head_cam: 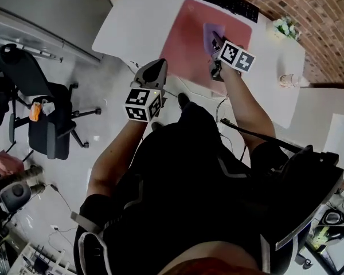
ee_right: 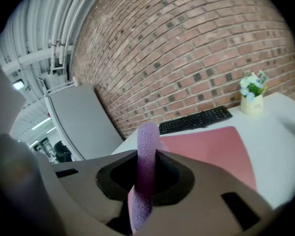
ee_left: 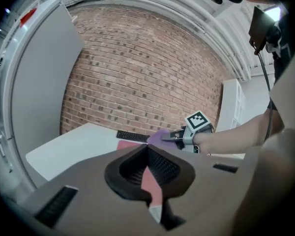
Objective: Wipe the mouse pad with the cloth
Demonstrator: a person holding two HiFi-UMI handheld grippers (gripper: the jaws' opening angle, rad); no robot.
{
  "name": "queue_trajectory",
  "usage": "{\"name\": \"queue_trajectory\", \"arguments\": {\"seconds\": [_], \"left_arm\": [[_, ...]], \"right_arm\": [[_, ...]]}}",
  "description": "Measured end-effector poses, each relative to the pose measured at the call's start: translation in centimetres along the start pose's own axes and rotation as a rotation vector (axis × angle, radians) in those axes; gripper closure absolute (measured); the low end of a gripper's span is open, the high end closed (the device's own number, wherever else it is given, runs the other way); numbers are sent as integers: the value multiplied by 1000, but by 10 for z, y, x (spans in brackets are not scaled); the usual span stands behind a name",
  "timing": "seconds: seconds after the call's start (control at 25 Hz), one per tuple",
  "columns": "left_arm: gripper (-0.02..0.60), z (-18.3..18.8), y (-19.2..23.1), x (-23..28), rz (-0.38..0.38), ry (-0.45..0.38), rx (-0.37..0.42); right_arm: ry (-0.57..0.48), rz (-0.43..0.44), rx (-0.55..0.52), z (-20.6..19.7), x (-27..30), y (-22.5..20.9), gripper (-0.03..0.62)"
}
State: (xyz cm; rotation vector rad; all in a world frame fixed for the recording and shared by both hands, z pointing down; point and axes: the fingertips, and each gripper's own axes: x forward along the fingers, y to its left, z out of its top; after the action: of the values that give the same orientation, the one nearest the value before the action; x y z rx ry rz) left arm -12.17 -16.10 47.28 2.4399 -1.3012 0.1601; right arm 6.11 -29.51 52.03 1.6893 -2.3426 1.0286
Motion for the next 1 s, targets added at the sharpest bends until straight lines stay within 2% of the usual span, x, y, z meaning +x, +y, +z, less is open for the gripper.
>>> {"name": "queue_trajectory", "arguments": {"seconds": [0.16,0.28,0.44,0.6,0.76,1.0], "left_arm": [[578,-5,-24,13,-87,20,6],[578,-7,-38,27,-130,41,39],[578,3,-40,50,-138,59,75],[578,13,-36,80,-128,73,98],[578,23,-32,104,-114,75,123],[578,22,-29,129,-110,110,143]], "right_arm": [[-49,-147,35,10,-42,-68,531],[-74,-239,72,14,-65,-120,531],[-86,-382,107,16,-81,-190,531],[-69,-484,96,16,-83,-242,531],[-28,-539,101,3,-65,-270,531],[-3,-512,128,-10,-26,-272,531]]}}
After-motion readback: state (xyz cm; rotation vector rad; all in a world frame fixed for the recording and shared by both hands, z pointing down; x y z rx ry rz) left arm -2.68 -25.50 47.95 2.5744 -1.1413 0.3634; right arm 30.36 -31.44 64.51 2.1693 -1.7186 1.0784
